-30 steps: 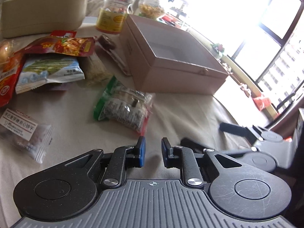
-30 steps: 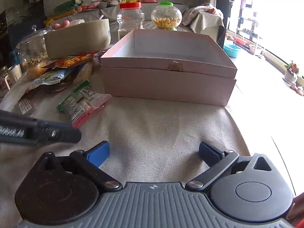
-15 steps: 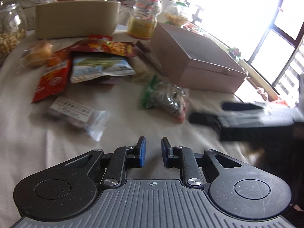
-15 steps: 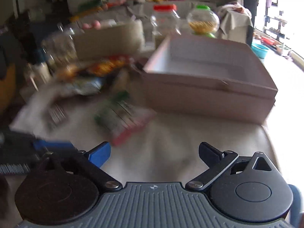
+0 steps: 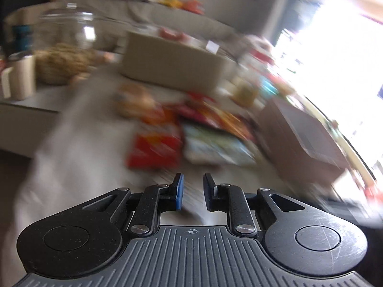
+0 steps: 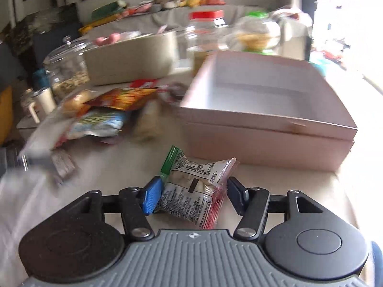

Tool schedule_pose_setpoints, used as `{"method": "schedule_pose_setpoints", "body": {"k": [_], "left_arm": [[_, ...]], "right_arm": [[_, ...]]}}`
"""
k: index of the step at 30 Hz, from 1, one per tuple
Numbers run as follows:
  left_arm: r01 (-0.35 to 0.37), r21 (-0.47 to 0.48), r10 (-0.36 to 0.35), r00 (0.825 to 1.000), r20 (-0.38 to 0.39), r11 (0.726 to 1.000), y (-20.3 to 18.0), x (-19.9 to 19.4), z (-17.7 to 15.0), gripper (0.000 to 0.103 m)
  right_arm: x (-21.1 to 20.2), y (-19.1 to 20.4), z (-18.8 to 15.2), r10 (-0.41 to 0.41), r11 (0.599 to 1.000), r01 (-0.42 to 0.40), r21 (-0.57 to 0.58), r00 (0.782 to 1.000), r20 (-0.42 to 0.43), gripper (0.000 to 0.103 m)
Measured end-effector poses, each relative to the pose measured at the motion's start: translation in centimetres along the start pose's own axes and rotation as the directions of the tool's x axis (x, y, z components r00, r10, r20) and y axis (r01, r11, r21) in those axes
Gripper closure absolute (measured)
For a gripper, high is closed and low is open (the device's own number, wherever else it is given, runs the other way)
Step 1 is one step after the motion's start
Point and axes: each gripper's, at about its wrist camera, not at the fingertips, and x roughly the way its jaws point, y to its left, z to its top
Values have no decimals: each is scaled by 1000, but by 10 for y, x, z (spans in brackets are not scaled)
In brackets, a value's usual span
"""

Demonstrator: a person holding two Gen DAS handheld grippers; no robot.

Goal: Organize snacks
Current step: 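Grasp the small white packet with the left tool while the right tool holds the green-and-white snack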

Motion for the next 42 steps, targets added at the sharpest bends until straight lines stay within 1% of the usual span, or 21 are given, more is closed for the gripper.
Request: {"method": "schedule_pose_setpoints", "body": {"k": [3,5,7,12,14,15,17,18,19,21,23,25,27,29,32,33,35,36,37,39,42], "left_arm": [[-96,-85,96,995,1,992,18,17,9,82],[-108,-113,106,994,-19,988,22,26,11,82],[-90,-120,86,996,-36,989,19,33,8,82],[-37,25,37,999,-20,999,-6,38,-2,81],[52,100,-47,998,-51,994,-20,39,-6,81],[111,148,-100,992,-76,983,-29,40,-10,81],[227,242,-197,970,-142,943,-46,35,-20,81],[252,266,-216,964,-159,930,-50,30,-24,77],[237,271,-202,968,-150,933,-52,23,-26,77],[127,276,-108,991,-83,953,-52,6,-27,77],[-5,238,10,1000,-21,971,-45,-11,-25,80],[-75,109,79,996,-29,991,-28,-17,-20,81],[-76,-13,75,995,-67,997,-8,-13,-18,81],[-95,-102,85,991,-104,990,6,-3,-17,81],[-35,-206,12,993,-114,978,15,14,-15,80],[-20,-206,-3,994,-110,978,12,18,-14,77],[38,-117,-52,992,-115,992,-7,25,-15,76],[71,-50,-77,987,-138,996,-20,30,-18,76],[96,28,-91,983,-159,995,-35,33,-22,72],[106,211,-76,986,-148,972,-62,30,-34,63],[121,375,-68,986,-152,919,-86,21,-52,60]], "right_arm": [[-18,-22,-18,-66,997,66,26,998,16,43],[-29,-38,-27,-68,996,66,67,997,25,39],[-33,-48,-35,-67,993,64,95,997,34,29],[-30,-59,-42,-50,988,44,145,998,41,24],[-29,-60,-42,-47,989,41,143,998,40,22],[-29,-62,-43,-44,988,38,146,998,42,22],[-29,-62,-42,-40,988,33,150,998,44,21],[-28,-60,-42,-39,988,32,151,998,45,21],[-28,-60,-43,-38,988,31,152,998,46,21],[-29,-60,-44,-36,987,28,156,998,50,21],[-29,-60,-45,-36,987,27,161,998,52,20],[-30,-60,-46,-40,987,31,160,998,52,20],[-30,-58,-46,-48,987,40,154,998,50,20],[-30,-57,-46,-52,987,43,152,997,51,20],[-31,-57,-47,-49,987,40,157,997,53,20],[-31,-57,-47,-48,987,39,158,997,54,20],[-30,-56,-47,-46,987,38,156,998,52,19],[-30,-56,-47,-46,987,37,153,998,51,18],[-29,-55,-46,-47,988,39,149,998,49,17],[-28,-53,-46,-52,989,45,138,998,45,17],[-26,-50,-45,-56,992,52,113,998,33,13]]}}
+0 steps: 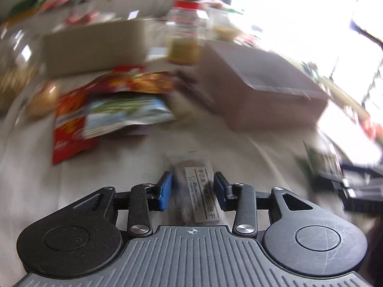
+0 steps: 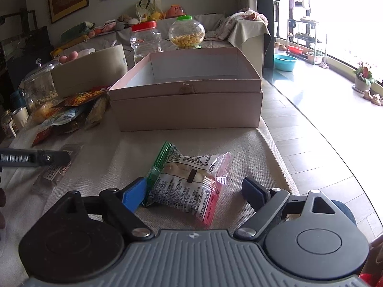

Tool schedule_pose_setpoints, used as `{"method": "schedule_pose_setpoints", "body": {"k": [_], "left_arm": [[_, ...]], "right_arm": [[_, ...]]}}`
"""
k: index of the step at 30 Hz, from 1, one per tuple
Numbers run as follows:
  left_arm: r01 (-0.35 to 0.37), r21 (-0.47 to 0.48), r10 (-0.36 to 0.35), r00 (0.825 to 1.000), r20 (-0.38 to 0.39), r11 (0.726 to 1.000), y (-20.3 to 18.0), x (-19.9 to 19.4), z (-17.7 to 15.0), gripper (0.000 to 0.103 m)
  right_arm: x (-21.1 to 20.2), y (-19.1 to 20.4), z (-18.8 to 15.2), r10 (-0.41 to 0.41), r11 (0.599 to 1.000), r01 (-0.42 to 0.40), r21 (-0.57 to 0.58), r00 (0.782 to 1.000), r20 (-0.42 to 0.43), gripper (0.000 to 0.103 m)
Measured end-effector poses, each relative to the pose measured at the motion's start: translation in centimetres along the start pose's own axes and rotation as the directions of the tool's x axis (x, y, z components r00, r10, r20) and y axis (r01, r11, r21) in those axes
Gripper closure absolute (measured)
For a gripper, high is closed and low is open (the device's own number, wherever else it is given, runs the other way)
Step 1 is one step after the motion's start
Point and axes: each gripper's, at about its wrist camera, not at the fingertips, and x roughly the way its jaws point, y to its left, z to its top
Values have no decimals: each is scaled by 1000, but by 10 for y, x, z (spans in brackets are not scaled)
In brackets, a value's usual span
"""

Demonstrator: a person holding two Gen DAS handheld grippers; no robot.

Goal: Organize snacks
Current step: 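Grasp the small white packet with the left tool while the right tool holds the green-and-white snack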

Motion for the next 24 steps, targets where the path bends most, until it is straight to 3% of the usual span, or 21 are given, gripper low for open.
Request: {"method": "schedule_pose_setpoints", "body": {"k": [3,6,12,18,22,24], "left_arm": [[42,95,-40,999,-19,995,-15,-9,-11,57],[79,107,-76,997,-29,991,-27,-10,-12,57],[44,121,-42,999,-19,992,-38,-3,-8,55],[108,68,-103,992,-71,992,-33,-14,-12,55],[96,51,-93,994,-59,994,-36,-7,-9,55],[90,49,-88,995,-51,995,-37,-2,-6,55]], "right_arm": [[2,3,1,-1,1000,1,-26,1000,-20,9],[5,2,2,29,999,-30,-31,999,-45,0],[8,10,4,8,994,-16,-104,996,-83,0],[-2,12,11,11,998,-13,-67,1000,-28,5],[22,20,23,-31,998,24,-65,993,-115,5],[24,20,23,-52,998,47,-48,993,-104,7]]}}
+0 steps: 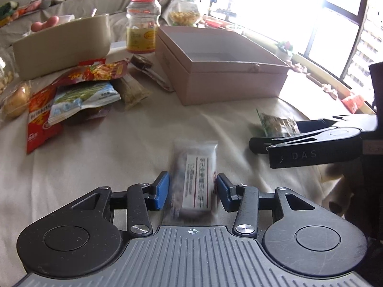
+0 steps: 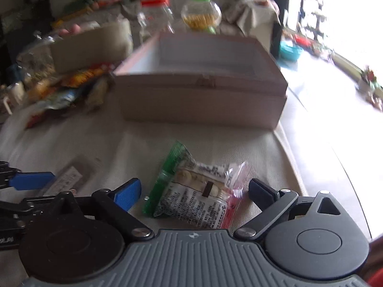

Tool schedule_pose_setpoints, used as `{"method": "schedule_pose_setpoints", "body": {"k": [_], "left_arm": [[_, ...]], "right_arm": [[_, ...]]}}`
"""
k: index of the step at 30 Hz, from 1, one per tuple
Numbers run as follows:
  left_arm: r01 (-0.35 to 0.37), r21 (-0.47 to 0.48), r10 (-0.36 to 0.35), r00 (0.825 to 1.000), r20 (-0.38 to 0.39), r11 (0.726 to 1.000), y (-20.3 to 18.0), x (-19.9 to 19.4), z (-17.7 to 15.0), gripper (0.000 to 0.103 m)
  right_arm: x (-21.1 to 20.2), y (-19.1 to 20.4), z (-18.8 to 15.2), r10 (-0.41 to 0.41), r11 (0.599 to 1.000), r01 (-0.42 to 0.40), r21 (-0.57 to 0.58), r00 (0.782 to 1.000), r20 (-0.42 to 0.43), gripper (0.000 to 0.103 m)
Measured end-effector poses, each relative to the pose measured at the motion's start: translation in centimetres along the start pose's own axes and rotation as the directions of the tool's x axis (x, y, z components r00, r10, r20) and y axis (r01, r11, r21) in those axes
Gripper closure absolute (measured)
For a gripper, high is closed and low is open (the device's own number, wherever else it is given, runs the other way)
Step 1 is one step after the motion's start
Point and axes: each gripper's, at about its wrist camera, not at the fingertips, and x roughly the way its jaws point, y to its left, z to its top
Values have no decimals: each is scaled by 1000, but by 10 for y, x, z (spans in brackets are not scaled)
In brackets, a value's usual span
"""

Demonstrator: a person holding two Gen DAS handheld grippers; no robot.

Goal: Organize snacks
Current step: 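Grasp the small white packet with the left tool while the right tool holds the green-and-white snack, then carry both snacks over the pink box and open both tools to drop them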

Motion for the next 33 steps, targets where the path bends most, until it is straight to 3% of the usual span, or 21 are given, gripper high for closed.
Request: {"method": "schedule_pose_setpoints", "body": {"k": [4,6,8,11,13,15,18,20,22,24,27,29,33], "left_arm": [[-14,11,14,1000,7,1000,-3,4,2,55],[-14,8,14,999,37,1000,-3,1,-5,55],[-35,22,33,997,70,999,-6,-4,-15,55],[-56,59,52,997,56,997,-18,-16,-23,60],[11,24,-12,998,59,1000,-18,-29,-25,61],[49,11,-50,992,116,999,-21,-48,-20,61],[89,27,-93,960,265,996,-28,-85,12,61],[116,30,-120,928,352,993,-29,-104,50,61],[126,31,-127,910,394,992,-31,-106,94,61],[133,10,-127,916,381,991,-32,-86,137,61],[146,-138,-100,949,300,980,-21,-28,185,61],[153,-203,-103,966,238,967,-16,15,198,60],[167,-209,-154,985,80,964,-7,96,191,59]], "right_arm": [[-17,-5,-7,29,1000,-29,-12,999,18,33],[-28,-11,-11,59,998,-59,-14,998,11,39],[-41,-21,-16,100,995,-100,3,995,7,41],[-66,-34,-21,122,992,-122,23,992,37,43],[-85,-44,-21,115,993,-118,28,989,88,43],[-108,-52,-14,109,993,-116,35,981,157,43],[-142,-60,9,99,993,-111,28,954,282,43],[-157,-64,37,78,996,-89,16,932,355,43],[-167,-68,63,41,999,-49,9,908,417,43],[-169,-72,86,14,1000,-18,5,894,447,43],[-158,-80,114,-2,1000,-11,28,902,432,43],[-146,-85,126,-18,999,1,42,911,412,43],[-113,-89,140,-46,999,34,38,929,367,43]]}}
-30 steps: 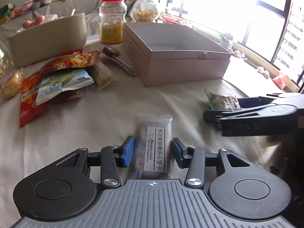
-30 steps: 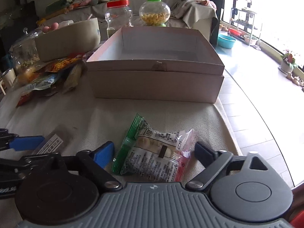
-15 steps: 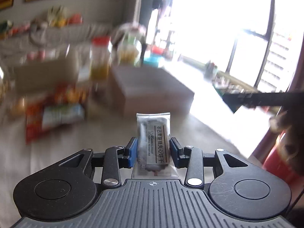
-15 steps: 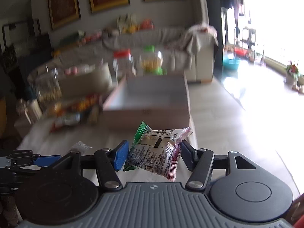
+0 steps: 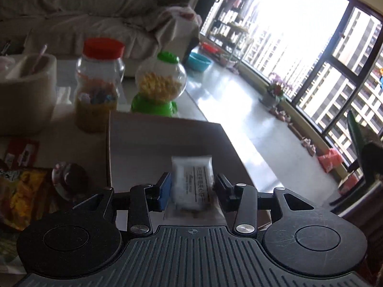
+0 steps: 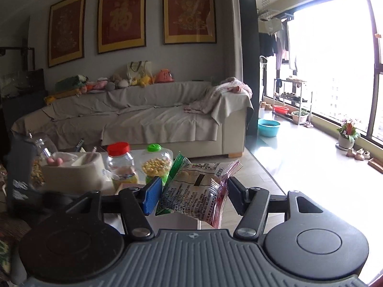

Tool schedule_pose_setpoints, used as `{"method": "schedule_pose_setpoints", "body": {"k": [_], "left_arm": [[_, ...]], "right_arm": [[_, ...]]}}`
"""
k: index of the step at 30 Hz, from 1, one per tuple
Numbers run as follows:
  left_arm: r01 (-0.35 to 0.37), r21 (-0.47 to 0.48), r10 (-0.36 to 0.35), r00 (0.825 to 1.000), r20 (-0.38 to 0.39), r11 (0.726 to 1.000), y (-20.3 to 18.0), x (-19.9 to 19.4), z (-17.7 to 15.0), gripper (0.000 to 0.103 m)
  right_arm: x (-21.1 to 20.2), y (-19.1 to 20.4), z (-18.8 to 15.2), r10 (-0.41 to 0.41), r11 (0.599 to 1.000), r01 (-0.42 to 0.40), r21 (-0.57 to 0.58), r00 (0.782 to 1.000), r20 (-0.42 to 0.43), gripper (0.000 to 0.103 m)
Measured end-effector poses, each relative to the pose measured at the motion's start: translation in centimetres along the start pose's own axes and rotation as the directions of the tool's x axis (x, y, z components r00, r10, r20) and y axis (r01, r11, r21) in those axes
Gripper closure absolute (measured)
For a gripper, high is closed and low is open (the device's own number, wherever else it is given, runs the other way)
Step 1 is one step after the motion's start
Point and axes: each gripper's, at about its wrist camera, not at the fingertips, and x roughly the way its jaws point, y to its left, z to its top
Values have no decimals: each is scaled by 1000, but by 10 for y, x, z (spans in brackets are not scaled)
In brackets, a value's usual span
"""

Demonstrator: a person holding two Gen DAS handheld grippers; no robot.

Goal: Organize snacks
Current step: 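Carry both snacks over the pink box and open both tools to drop them, then grasp the plastic-wrapped bread roll with the left tool while the right tool reaches the red packets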

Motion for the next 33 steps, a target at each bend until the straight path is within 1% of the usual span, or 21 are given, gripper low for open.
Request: {"method": "schedule_pose_setpoints", "body": {"k": [1,3,5,6,9,11,13,14,16,18,20,21,23,24,25,27,28,29,30,31,33], "left_arm": [[-7,3,7,1000,7,1000,5,6,-2,60],[20,-21,-19,999,51,1000,16,3,-3,60],[45,-46,-41,996,81,998,27,-13,-2,60],[39,-43,-35,995,94,998,31,-24,-3,60],[-42,-4,42,993,110,999,39,-48,-17,60],[-89,23,86,992,92,996,44,-61,-28,60],[-115,35,113,992,63,993,52,-72,-40,60],[-127,29,125,991,47,992,57,-77,-45,60],[-142,-3,142,990,15,990,72,-85,-54,64],[-114,-28,115,993,12,993,89,-100,-64,67],[-109,-48,112,992,63,993,105,-119,-70,67],[-121,-53,126,987,103,991,113,-129,-70,67],[-169,-96,185,963,194,981,137,-151,-64,67],[-200,-132,227,944,241,971,152,-160,-59,67],[-239,-170,280,917,285,956,168,-169,-55,67],[-336,-239,403,850,339,911,202,-176,-43,67],[-372,-276,450,830,329,886,222,-175,-38,67],[-378,-307,464,836,293,873,240,-172,-34,67],[-360,-338,452,857,249,869,259,-167,-30,67],[-335,-354,426,877,220,873,274,-162,-29,67],[-307,-342,387,901,195,888,288,-152,-30,67]], "right_arm": [[12,0,-1,-5,1000,5,-1,1000,-24,43],[35,3,-7,-2,1000,2,-1,997,-76,43],[61,10,-17,17,1000,-16,8,991,-133,43],[73,14,-23,29,1000,-27,14,986,-162,43],[109,32,-35,78,997,-71,41,969,-234,43],[131,43,-34,153,987,-134,90,954,-257,40],[154,53,-32,199,978,-169,121,933,-301,24],[162,58,-32,190,980,-158,124,928,-321,24],[168,68,-31,120,991,-95,90,934,-337,24],[160,77,-29,93,995,-80,54,945,-315,24],[145,89,-28,92,996,-90,23,955,-283,24],[136,95,-27,95,995,-99,0,959,-267,24],[122,114,-28,102,991,-121,-64,965,-243,24],[117,123,-30,107,987,-131,-91,966,-235,23],[113,133,-32,116,983,-145,-109,966,-231,23],[107,151,-35,158,973,-191,-127,959,-234,23],[105,159,-38,186,967,-221,-125,952,-241,23],[104,167,-42,215,960,-251,-121,943,-253,23],[103,175,-45,239,954,-277,-116,934,-264,23],[102,182,-48,263,946,-303,-115,925,-273,23],[98,199,-57,301,928,-348,-132,911,-281,23]]}}
